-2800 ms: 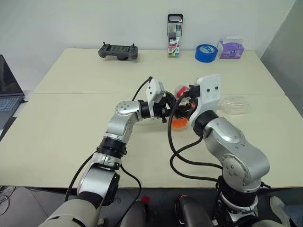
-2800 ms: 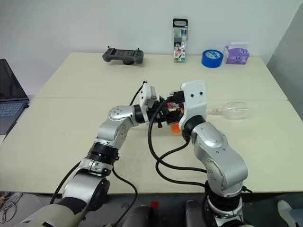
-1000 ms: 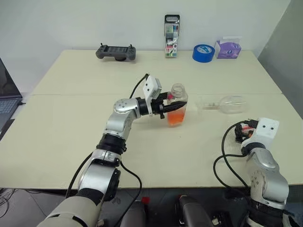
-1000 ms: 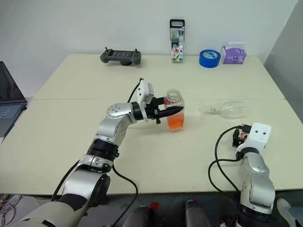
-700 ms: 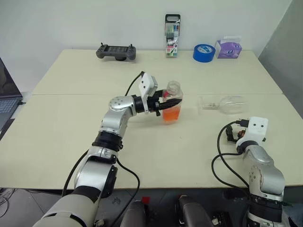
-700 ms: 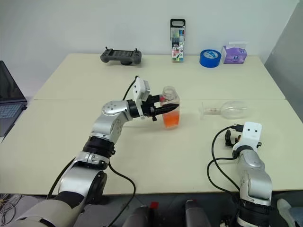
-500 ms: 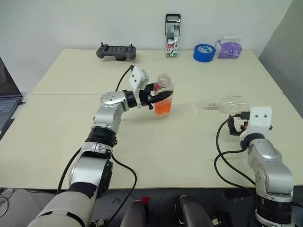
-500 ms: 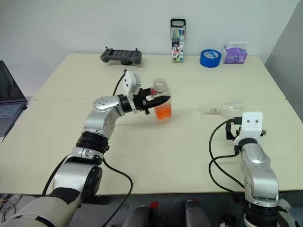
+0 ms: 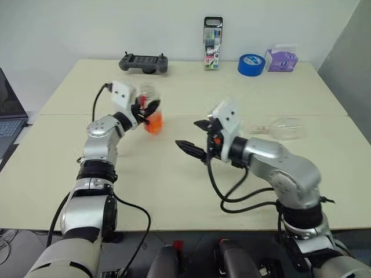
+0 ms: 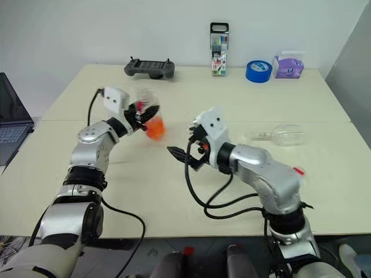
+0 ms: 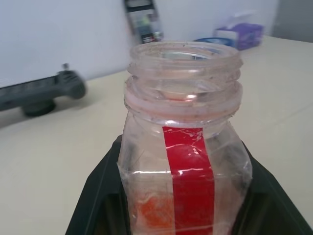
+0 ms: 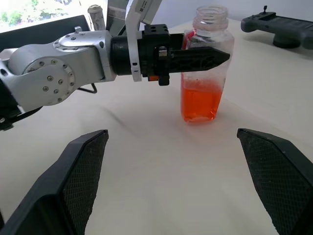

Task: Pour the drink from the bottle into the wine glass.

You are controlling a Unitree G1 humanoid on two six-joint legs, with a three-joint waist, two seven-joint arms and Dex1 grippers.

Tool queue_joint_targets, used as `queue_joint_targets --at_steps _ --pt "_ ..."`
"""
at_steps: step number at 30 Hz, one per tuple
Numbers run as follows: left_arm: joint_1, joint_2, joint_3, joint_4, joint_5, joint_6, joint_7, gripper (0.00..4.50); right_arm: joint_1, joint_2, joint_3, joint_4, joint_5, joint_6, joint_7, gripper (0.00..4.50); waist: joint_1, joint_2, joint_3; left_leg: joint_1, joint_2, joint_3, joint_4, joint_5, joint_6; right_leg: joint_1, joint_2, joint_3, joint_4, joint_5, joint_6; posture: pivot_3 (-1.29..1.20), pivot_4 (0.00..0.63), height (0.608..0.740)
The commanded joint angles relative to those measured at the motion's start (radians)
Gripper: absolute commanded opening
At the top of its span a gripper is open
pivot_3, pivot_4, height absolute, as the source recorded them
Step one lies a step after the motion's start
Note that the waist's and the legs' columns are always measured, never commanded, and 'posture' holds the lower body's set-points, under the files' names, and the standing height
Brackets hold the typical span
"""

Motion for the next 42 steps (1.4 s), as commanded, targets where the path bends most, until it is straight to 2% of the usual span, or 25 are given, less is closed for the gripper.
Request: queue_joint_targets --at_steps 1,6,20,22,28,42 --pt "0.023 0.011 0.065 -0.071 -0.034 -0.001 0.078 1.82 -0.065 0.045 0.028 0.117 -0.076 -0.138 -0.027 4.5 0.003 0.0 0.0 0.0 0.0 0.0 0.0 0.0 0.0 0.0 -0.001 0.0 0.0 0.0 0.0 0.0 0.15 0.74" --pt "0.071 0.0 0.102 -0.114 -0.063 0.012 0.121 1.82 -0.084 0.08 0.031 0.207 -0.128 -0.219 -0.036 4.5 0.007 0.0 0.0 0.0 0.001 -0.001 0.0 0.0 0.0 -0.001 -0.004 -0.001 0.001 0.0 0.0 0.0 0.15 0.74" --pt "0.08 0.01 0.099 -0.112 -0.076 0.064 0.151 1.82 -0.062 0.083 0.02 0.219 -0.131 -0.237 -0.003 4.5 0.007 0.0 0.0 0.001 0.001 0.0 -0.001 0.0 0.0 -0.001 -0.004 -0.001 0.002 0.0 0.0 0.0 0.15 0.74" --pt "0.078 0.01 0.099 -0.111 -0.076 0.066 0.149 2.56 -0.058 0.08 0.014 0.218 -0.13 -0.235 -0.004 4.5 0.007 0.0 0.0 0.001 0.001 0.0 -0.001 0.0 0.0 -0.001 -0.003 -0.001 0.002 0.0 0.0 0.0 0.15 0.74" --pt "0.08 0.015 0.086 -0.115 -0.059 0.064 0.15 4.42 -0.048 0.068 0.0 0.22 -0.132 -0.235 -0.008 4.5 0.007 0.0 0.0 0.001 0.001 0.0 0.0 0.0 0.0 0.0 -0.003 -0.001 0.002 0.0 0.0 0.0 0.15 0.74" --pt "0.155 0.031 0.07 -0.251 -0.053 0.123 0.128 4.46 -0.044 0.042 -0.016 0.244 -0.14 -0.253 0.004 4.5 0.007 0.0 0.0 0.001 0.001 0.0 -0.001 0.0 0.0 -0.001 -0.003 -0.001 0.002 0.0 0.0 0.0 0.15 0.74"
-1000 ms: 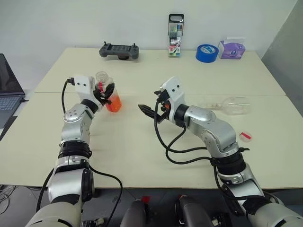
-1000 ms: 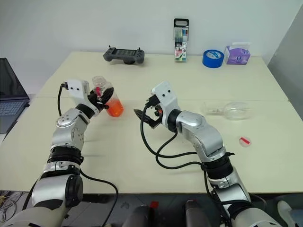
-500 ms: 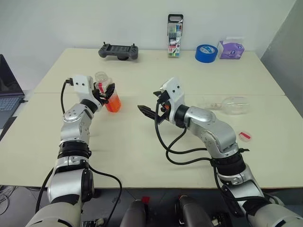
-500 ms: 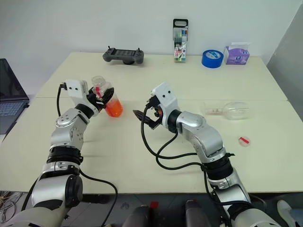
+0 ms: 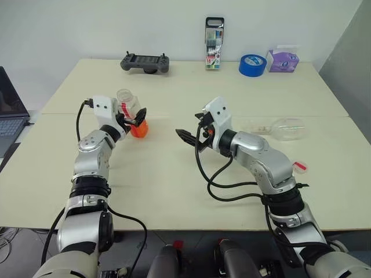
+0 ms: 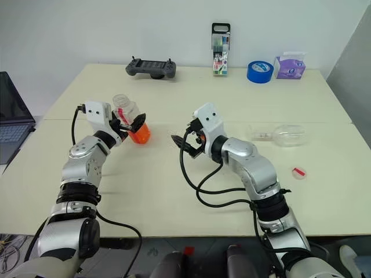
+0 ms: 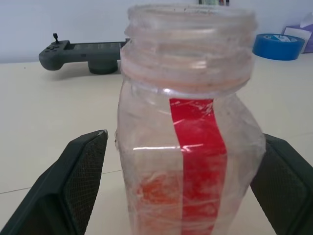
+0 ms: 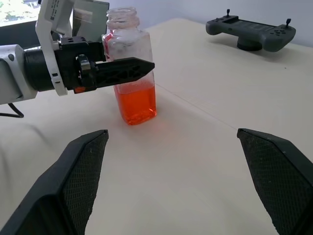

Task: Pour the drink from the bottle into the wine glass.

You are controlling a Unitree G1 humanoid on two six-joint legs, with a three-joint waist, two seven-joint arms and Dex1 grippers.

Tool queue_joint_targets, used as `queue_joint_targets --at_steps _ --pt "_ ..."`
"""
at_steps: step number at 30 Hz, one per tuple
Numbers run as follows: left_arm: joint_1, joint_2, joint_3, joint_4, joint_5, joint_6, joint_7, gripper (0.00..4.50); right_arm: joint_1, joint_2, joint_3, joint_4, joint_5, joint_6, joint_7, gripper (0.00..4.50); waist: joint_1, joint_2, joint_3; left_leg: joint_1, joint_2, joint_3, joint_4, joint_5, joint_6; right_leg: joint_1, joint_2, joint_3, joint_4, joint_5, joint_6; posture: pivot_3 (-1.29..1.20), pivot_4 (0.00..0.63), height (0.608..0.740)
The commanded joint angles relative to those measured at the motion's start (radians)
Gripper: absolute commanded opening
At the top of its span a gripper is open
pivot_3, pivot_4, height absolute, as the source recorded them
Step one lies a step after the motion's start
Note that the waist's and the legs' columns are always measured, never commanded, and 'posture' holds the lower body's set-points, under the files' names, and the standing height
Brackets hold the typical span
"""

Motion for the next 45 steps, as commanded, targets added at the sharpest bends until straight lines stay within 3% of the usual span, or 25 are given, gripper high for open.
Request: queue_joint_targets --at_steps 1,16,26,30,35,40,45 --pt "0.031 0.027 0.008 -0.1 -0.005 0.025 0.001 4.46 -0.013 -0.005 -0.023 -0.013 -0.002 -0.026 0.01 4.5 -0.001 0.0 0.0 0.0 0.0 0.0 0.0 0.0 0.0 0.0 0.0 0.0 0.0 0.0 0.0 0.0 0.15 0.74" --pt "0.3 0.115 0.033 -0.514 -0.086 0.264 -0.058 4.46 -0.011 -0.041 -0.03 0.011 -0.011 -0.045 0.031 4.5 -0.001 0.0 0.0 0.0 0.001 0.0 0.0 0.0 0.0 0.0 0.0 0.0 0.0 0.0 0.0 0.0 0.15 0.74" --pt "0.391 0.207 0.043 -0.745 -0.278 0.396 -0.278 4.46 0.078 -0.106 -0.081 -0.061 0.012 0.003 0.044 4.5 0.0 0.0 0.0 0.0 0.001 0.001 0.0 0.0 0.0 0.001 0.0 0.001 -0.001 0.0 0.0 0.0 0.15 0.74" --pt "0.334 0.203 -0.039 -0.753 -0.25 0.371 -0.315 4.46 0.143 -0.072 -0.214 -0.092 0.052 0.023 -0.046 4.5 0.003 0.0 0.0 0.001 0.001 0.001 0.0 0.0 0.0 0.002 0.0 0.001 -0.001 0.0 0.0 0.0 0.15 0.74" --pt "0.186 0.095 -0.169 -0.655 -0.183 0.282 -0.328 4.46 0.206 0.106 -0.539 -0.147 0.168 0.052 -0.327 4.5 0.012 0.0 0.0 0.0 0.001 0.001 0.0 0.0 0.0 0.002 0.003 0.0 -0.001 0.0 0.0 0.0 0.15 0.74" --pt "0.121 0.046 -0.259 -0.568 -0.137 0.23 -0.397 4.46 0.265 0.127 -0.583 -0.214 0.226 0.117 -0.383 4.5 -0.003 0.0 0.0 0.001 0.0 0.004 -0.001 0.0 -0.001 0.001 0.003 0.003 -0.001 0.0 0.0 0.0 0.15 0.74" --pt "0.091 0.02 -0.305 -0.527 -0.119 0.21 -0.448 4.46 0.223 0.198 -0.735 -0.175 0.401 0.151 -0.478 4.5 -0.015 0.0 0.0 0.002 0.002 0.005 -0.002 0.0 0.0 0.001 0.006 0.004 0.0 0.0 0.0 0.0 0.15 0.74"
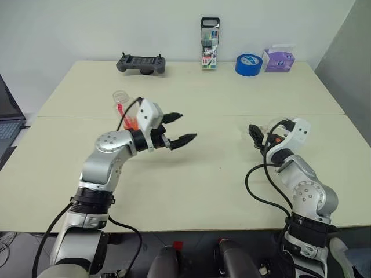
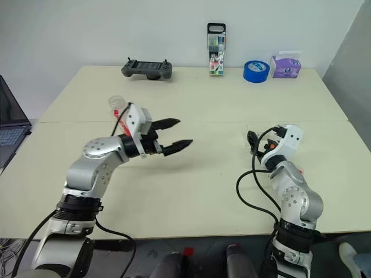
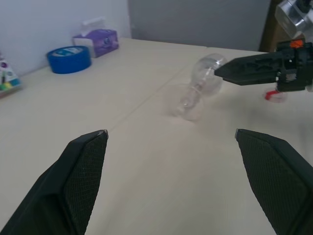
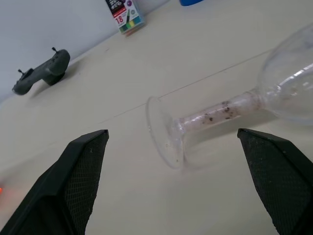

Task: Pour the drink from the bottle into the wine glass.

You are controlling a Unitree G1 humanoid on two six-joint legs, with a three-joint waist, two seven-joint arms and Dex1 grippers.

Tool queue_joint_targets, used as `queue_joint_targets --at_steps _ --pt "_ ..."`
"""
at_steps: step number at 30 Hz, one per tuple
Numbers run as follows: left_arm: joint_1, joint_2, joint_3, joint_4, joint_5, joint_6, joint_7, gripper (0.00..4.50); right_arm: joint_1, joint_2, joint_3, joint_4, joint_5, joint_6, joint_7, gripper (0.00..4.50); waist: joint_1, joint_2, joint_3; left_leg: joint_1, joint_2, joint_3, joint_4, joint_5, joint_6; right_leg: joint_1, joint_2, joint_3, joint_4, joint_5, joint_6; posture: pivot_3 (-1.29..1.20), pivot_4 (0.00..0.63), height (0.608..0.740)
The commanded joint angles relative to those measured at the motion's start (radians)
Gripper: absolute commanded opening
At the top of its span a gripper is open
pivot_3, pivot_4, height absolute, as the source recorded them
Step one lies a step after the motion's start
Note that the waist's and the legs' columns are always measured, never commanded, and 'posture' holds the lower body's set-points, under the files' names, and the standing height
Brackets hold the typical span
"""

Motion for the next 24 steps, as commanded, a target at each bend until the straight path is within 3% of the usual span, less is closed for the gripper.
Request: queue_joint_targets --at_steps 1,11,16,22,24 --pt "-0.04 -0.009 -0.01 0.009 0.017 -0.042 -0.031 4.46 -0.066 0.044 -0.107 0.018 0.16 0.005 -0.067 4.5 0.0 0.0 0.0 0.0 0.0 0.0 0.0 0.0 0.0 0.0 0.001 0.0 0.0 0.0 0.0 0.0 0.15 0.74" --pt "-0.072 -0.051 -0.015 0.068 0.05 -0.082 -0.041 4.46 -0.198 0.079 -0.258 0.265 0.394 -0.102 -0.218 4.5 0.0 0.0 0.0 -0.001 -0.001 0.001 0.0 0.0 0.0 0.0 0.002 0.0 0.0 0.0 0.0 0.0 0.15 0.74" --pt "-0.075 -0.048 -0.013 0.079 0.06 -0.09 -0.044 4.46 -0.235 0.067 -0.274 0.363 0.434 -0.174 -0.258 4.5 0.0 0.0 0.0 -0.001 0.0 0.002 0.0 0.0 0.0 0.0 0.002 0.0 0.0 0.0 0.0 0.0 0.15 0.74" --pt "-0.057 -0.035 -0.008 0.067 0.062 -0.085 -0.052 4.46 -0.342 0.035 -0.304 0.615 0.458 -0.296 -0.222 4.5 -0.005 0.001 0.0 0.0 0.0 0.003 0.0 0.0 0.0 0.0 0.002 0.0 0.0 0.0 0.0 0.0 0.15 0.74" --pt "-0.059 -0.032 -0.004 0.069 0.064 -0.085 -0.05 4.5 -0.375 0.008 -0.314 0.713 0.451 -0.349 -0.195 4.13 -0.007 0.001 0.0 -0.001 0.0 0.003 0.0 0.0 0.0 0.0 0.002 0.0 0.0 0.0 0.0 0.0 0.15 0.74"
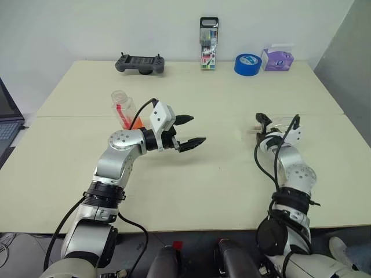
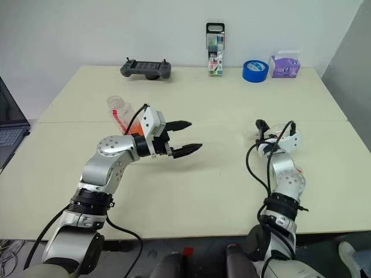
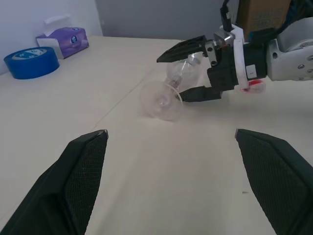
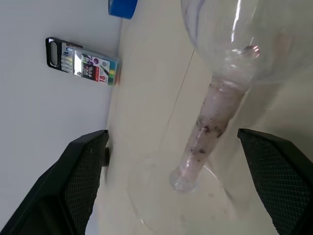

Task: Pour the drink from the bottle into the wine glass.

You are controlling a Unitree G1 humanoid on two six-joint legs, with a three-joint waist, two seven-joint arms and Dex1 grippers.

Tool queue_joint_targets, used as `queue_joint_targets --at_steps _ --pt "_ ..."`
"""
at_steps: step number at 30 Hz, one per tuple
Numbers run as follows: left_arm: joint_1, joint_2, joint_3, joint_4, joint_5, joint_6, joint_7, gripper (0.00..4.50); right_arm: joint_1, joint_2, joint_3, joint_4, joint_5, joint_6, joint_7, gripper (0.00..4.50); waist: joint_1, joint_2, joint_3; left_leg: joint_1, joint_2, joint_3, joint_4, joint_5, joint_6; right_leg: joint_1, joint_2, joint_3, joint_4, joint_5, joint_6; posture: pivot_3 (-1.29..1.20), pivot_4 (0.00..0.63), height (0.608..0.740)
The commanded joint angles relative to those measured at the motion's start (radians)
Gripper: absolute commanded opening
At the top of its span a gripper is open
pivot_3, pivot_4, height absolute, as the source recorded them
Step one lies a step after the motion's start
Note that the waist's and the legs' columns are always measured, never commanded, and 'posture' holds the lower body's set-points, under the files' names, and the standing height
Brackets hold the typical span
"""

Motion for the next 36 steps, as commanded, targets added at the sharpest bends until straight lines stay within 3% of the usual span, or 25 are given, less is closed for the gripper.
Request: queue_joint_targets --at_steps 1,8,12,16,18,21,24,29,36 --pt "-0.009 0.014 0.022 -0.016 -0.001 -0.009 -0.001 4.5 -0.055 -0.048 -0.021 0.125 0.002 -0.101 0.049 3.93 -0.001 0.0 0.0 0.0 0.0 0.0 0.0 0.0 0.0 0.0 0.0 0.0 0.0 0.0 0.0 0.0 0.15 0.74" --pt "-0.005 0.022 0.033 -0.023 -0.003 -0.003 0.008 4.5 -0.079 -0.063 -0.012 0.176 -0.017 -0.229 0.029 1.27 -0.001 0.0 0.0 0.0 0.0 0.001 0.0 0.0 0.0 0.0 0.0 0.001 0.0 0.0 0.0 0.0 0.15 0.74" --pt "0.003 0.03 0.036 -0.028 -0.008 0.0 0.01 4.5 -0.058 -0.058 0.051 0.105 -0.051 -0.233 0.046 0.29 0.0 0.0 0.0 0.0 0.0 0.0 0.0 0.0 0.0 0.0 0.0 0.0 0.0 0.0 0.0 0.0 0.15 0.74" --pt "0.005 0.056 0.06 -0.038 -0.023 0.015 0.004 4.5 -0.023 -0.061 0.256 -0.076 -0.141 -0.161 0.141 0.29 -0.003 0.002 0.001 -0.001 0.0 0.0 0.0 0.0 0.0 -0.001 -0.001 0.001 0.0 0.0 0.0 0.0 0.15 0.74" --pt "0.015 0.097 0.091 -0.062 -0.048 0.045 -0.015 4.5 -0.006 -0.085 0.451 -0.19 -0.272 -0.166 0.234 0.29 -0.009 0.003 0.002 -0.001 0.0 0.0 0.0 0.0 0.0 -0.002 0.0 0.002 0.0 0.0 0.0 0.0 0.15 0.74" --pt "0.045 0.185 0.139 -0.122 -0.096 0.128 -0.053 4.5 0.007 -0.121 0.733 -0.246 -0.55 -0.308 0.343 0.29 -0.028 0.003 0.002 -0.001 0.002 -0.002 -0.002 0.0 0.0 -0.004 0.001 0.002 0.001 0.0 0.0 0.0 0.15 0.74" --pt "0.096 0.269 0.182 -0.191 -0.141 0.218 -0.074 4.5 0.017 -0.12 0.896 -0.126 -0.8 -0.538 0.346 0.29 -0.032 0.003 0.002 0.0 0.002 -0.003 -0.002 0.0 0.0 -0.004 0.002 0.0 0.0 0.0 0.0 0.0 0.15 0.74" --pt "0.21 0.314 0.294 -0.285 -0.195 0.297 0.0 4.5 0.031 -0.042 0.981 0.191 -0.97 -0.875 0.341 0.29 -0.02 0.002 0.002 0.0 0.002 -0.004 -0.002 0.0 0.0 -0.002 0.002 0.0 0.0 0.0 0.0 0.0 0.15 0.74" --pt "0.344 0.298 0.37 -0.403 -0.243 0.356 0.093 4.5 0.01 0.037 0.928 0.468 -0.983 -1.057 0.363 0.29 -0.004 0.001 0.002 -0.001 -0.001 -0.004 0.001 0.0 -0.001 -0.001 -0.004 0.002 -0.002 0.0 0.0 0.0 0.15 0.74"
